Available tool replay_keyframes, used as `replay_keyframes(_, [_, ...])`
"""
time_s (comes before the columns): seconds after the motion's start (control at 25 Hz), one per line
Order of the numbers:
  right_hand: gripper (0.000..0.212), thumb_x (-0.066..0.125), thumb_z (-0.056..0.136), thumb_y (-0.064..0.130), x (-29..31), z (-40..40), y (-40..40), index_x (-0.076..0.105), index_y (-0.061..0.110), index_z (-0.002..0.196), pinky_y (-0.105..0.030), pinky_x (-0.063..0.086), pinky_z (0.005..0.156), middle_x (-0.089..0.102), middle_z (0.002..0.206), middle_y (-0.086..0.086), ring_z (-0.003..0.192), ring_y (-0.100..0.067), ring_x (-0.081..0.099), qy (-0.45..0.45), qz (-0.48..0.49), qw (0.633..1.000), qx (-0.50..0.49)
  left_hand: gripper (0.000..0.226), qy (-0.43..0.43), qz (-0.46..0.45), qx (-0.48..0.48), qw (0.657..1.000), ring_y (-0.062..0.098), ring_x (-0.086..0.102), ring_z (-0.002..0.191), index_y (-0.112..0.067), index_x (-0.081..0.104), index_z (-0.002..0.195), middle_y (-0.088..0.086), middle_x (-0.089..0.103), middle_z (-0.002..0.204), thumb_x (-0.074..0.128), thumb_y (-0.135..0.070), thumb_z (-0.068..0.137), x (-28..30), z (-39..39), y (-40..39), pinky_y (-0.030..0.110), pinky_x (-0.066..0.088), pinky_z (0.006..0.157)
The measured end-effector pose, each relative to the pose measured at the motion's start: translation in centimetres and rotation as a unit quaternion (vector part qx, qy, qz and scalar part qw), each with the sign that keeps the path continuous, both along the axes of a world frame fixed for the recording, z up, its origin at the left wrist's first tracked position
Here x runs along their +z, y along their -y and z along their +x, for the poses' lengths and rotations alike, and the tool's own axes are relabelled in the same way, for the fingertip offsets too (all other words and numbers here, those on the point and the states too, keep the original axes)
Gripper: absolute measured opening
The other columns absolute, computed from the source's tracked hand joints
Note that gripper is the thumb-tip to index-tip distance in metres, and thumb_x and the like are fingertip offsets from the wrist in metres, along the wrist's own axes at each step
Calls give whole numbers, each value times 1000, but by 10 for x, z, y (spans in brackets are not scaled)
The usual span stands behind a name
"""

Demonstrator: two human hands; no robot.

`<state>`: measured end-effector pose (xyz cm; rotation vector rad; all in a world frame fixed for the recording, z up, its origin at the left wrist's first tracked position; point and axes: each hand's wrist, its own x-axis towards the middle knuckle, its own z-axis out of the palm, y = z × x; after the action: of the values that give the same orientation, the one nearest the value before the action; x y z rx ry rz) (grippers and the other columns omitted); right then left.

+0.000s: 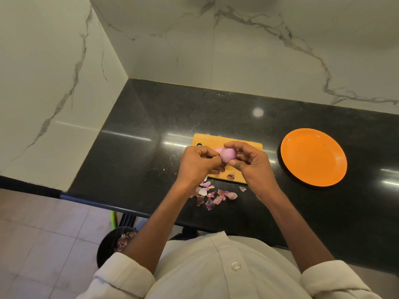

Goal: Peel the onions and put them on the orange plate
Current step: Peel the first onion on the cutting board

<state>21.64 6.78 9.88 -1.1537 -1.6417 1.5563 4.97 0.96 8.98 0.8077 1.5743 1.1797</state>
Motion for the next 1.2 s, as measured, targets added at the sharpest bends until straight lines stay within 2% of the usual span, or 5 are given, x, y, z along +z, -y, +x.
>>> replay_keyframes(0.2, [46,64,92,-17,-5,-2,2,73,15,124,-25,60,93,72,129,4,122,-7,67,-44,6,999,6,6,32,6,58,998,33,78,70,2,71,89,24,77,79,77,1,90,0,3,0,34,65,65])
replay_keyframes(0.36, [45,61,94,-15,-8,3,-2,70,15,127,-30,61,89,73,131,-2,122,-21,70,-135,-77,988,-18,23,168,-3,43,985,33,81,89,5,70,115,24,80,99,71,-13,101,5,1,4,33,67,77])
replay_keyframes(0.52, [42,72,92,-3,-12,7,-5,71,17,129,-42,58,100,71,130,-7,126,-31,66,-158,-144,976,-30,28,136,21,16,990,41,79,94,2,72,118,23,80,100,78,-14,96,2,-1,4,42,67,86])
replay_keyframes(0.72, [34,78,87,6,-12,4,-5,77,21,118,-45,57,105,71,128,-4,126,-28,66,-151,-131,978,-60,19,106,42,18,993,41,80,90,5,75,112,24,80,95,75,-7,98,0,-1,1,40,67,83])
replay_keyframes(1.2, [40,66,93,-2,-7,0,-2,66,11,131,-36,59,101,71,134,-11,127,-27,67,-230,-160,958,-66,17,281,-19,79,956,25,80,82,3,76,111,23,80,99,74,-2,95,6,1,0,31,67,77])
